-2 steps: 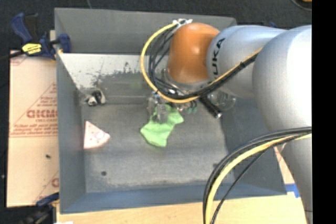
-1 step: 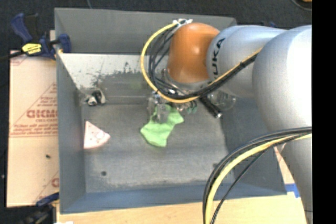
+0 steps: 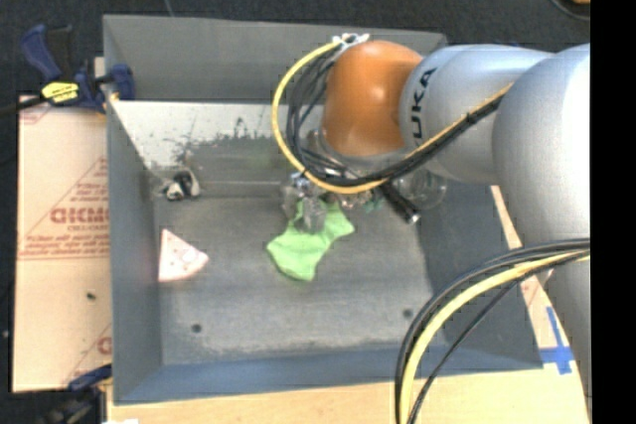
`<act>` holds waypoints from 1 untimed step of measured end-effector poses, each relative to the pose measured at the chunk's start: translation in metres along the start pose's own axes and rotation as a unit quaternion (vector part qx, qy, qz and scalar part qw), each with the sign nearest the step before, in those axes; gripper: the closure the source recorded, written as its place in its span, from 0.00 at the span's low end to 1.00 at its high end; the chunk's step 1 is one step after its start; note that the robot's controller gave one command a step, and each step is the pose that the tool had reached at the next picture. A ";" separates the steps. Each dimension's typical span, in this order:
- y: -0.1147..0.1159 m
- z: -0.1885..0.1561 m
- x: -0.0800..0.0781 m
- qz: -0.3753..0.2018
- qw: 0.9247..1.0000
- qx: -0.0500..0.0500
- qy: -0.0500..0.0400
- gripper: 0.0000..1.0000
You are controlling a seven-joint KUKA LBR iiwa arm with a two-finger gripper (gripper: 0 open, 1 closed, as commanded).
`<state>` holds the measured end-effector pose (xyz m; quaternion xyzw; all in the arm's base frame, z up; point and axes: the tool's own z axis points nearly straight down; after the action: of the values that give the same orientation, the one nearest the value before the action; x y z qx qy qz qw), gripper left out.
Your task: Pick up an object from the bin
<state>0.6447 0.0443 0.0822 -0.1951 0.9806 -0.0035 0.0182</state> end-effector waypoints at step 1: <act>-0.003 0.010 -0.012 -0.196 0.981 0.001 -0.003 1.00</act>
Offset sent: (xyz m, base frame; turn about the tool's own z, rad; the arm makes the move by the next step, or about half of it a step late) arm 0.0104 0.0018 -0.0122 -0.3979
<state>0.6571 0.0456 0.0725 -0.3840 0.9231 -0.0076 0.0205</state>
